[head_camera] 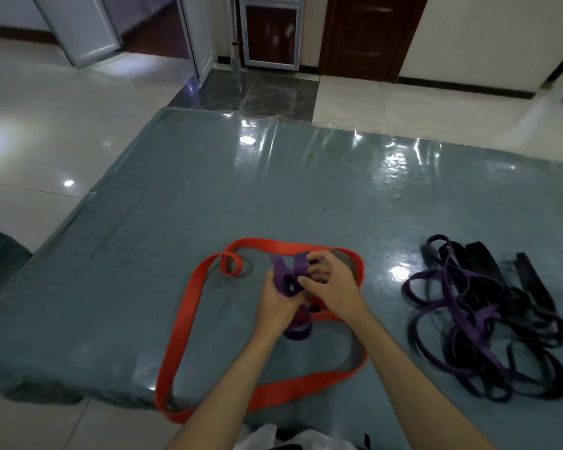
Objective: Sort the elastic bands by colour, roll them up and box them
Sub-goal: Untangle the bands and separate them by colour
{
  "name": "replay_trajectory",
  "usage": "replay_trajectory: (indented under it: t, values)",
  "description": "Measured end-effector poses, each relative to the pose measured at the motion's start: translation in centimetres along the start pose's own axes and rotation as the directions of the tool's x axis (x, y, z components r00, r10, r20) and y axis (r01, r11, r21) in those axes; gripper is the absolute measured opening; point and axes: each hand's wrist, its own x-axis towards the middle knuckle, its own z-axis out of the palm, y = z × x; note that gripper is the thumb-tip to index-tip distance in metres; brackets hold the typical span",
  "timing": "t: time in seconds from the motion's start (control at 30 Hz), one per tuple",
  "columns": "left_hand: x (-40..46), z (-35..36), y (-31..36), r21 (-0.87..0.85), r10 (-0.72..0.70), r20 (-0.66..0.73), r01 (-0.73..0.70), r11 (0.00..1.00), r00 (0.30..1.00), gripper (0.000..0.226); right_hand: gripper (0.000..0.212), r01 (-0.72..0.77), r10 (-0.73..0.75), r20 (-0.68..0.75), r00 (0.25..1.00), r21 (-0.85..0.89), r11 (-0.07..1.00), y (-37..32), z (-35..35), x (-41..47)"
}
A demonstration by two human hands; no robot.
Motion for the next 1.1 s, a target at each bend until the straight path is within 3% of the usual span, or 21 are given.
replay_trajectory:
  t: [0.13, 0.2, 0.27, 0.33, 0.4, 0.47, 0.5, 0.57, 0.63, 0.73, 0.8, 0.93, 1.1]
  values:
    - [0.1, -0.9, -0.7, 0.009, 0.014, -0.116, -0.013, 1.000, 0.993, 0.041, 0.030, 0.004, -0.016, 0.178, 0.984, 0.071, 0.998, 0.5, -0.3, -0.1]
    - [0.2, -1.1, -0.8, 0.052, 0.022, -0.138, -0.015, 0.999, 0.990, 0.036, 0.022, 0.060, -0.061, 0.073, 0.995, 0.017, 0.998, 1.1, -0.2, -0.3]
    - [0.4, -1.2, -0.7, 0.058, 0.020, -0.169, -0.010, 0.998, 0.985, 0.031, 0.018, 0.090, -0.109, -0.117, 0.987, -0.156, 0.984, 2.6, 0.2, -0.7]
    - [0.7, -1.6, -0.8, 0.040, 0.012, -0.219, -0.003, 0.999, 0.976, 0.026, 0.027, 0.062, -0.137, -0.200, 0.970, -0.341, 0.938, 4.7, 0.0, -0.9]
    - [1.0, -2.0, -0.9, 0.002, 0.005, -0.243, -0.005, 1.000, 0.970, 0.026, 0.051, -0.005, -0.013, -0.028, 1.000, -0.557, 0.830, 6.9, -0.6, -1.0]
    - [1.3, -2.3, -0.9, -0.003, 0.003, -0.243, -0.004, 1.000, 0.970, 0.027, 0.070, -0.054, 0.238, 0.129, 0.963, -0.771, 0.635, 9.1, -1.1, -1.5]
    - [1.4, -2.3, -0.9, 0.001, 0.002, -0.243, -0.002, 1.000, 0.970, 0.027, 0.068, -0.061, 0.292, 0.115, 0.949, -0.846, 0.530, 9.9, -1.3, -1.7]
    - [1.6, -2.3, -0.9, -0.003, -0.002, -0.243, 0.001, 1.000, 0.970, 0.027, 0.050, -0.011, 0.234, 0.089, 0.968, -0.919, 0.394, 10.5, -1.9, -1.9]
    - [1.9, -2.4, -0.9, -0.009, -0.010, -0.256, 0.008, 1.000, 0.967, 0.027, 0.034, 0.069, 0.106, 0.126, 0.986, -0.901, 0.429, 10.4, -2.8, -2.0]
    - [2.5, -2.8, -0.9, -0.005, -0.023, -0.312, 0.023, 1.000, 0.950, 0.028, 0.022, 0.190, -0.090, 0.174, 0.981, -0.735, 0.651, 10.9, -4.6, -2.9]
    - [3.0, -3.1, -0.6, 0.008, -0.017, -0.342, 0.021, 1.000, 0.940, 0.030, 0.022, 0.210, -0.158, 0.138, 0.978, -0.635, 0.744, 11.1, -5.8, -3.7]
    - [4.2, -2.8, -0.3, 0.022, -0.015, -0.412, 0.026, 0.999, 0.911, 0.032, 0.020, 0.195, -0.200, 0.062, 0.978, -0.620, 0.760, 12.1, -7.7, -4.7]
    - [5.3, -2.6, 0.9, 0.011, -0.041, -0.442, 0.052, 0.999, 0.896, 0.059, 0.032, 0.105, -0.120, 0.027, 0.992, -0.695, 0.712, 12.8, -9.1, -5.1]
